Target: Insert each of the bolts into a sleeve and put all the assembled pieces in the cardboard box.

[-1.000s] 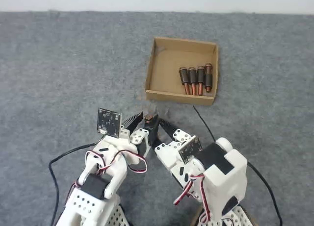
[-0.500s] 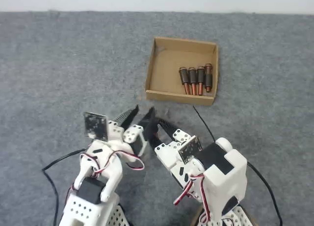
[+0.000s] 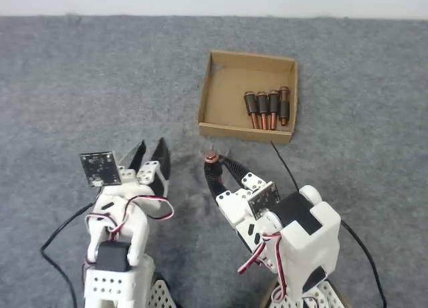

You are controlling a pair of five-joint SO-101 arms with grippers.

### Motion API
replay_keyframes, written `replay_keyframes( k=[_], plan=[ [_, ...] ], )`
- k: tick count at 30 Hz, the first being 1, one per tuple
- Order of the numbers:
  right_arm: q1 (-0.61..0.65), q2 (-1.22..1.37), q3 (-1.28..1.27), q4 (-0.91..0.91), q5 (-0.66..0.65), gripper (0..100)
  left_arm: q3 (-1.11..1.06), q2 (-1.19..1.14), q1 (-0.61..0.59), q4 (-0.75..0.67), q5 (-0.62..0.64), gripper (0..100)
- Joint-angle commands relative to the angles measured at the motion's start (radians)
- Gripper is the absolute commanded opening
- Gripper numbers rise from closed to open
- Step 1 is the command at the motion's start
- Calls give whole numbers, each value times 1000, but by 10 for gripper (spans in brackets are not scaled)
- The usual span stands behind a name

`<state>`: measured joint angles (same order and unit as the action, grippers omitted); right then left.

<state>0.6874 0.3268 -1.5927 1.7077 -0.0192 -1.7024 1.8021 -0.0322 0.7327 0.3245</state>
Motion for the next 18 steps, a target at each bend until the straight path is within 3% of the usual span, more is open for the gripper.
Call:
replay_keyframes(
  k=[1, 6, 18],
  plan=[
    [-13, -16, 18, 31, -11, 7, 18, 20, -77, 137, -146, 3],
    [-28, -16, 18, 31, -11, 7, 18, 20, -117, 299, -279, 11],
    [-196, -156, 98, 50, -11, 7, 18, 17, -153, 327, -284, 12]
  ],
)
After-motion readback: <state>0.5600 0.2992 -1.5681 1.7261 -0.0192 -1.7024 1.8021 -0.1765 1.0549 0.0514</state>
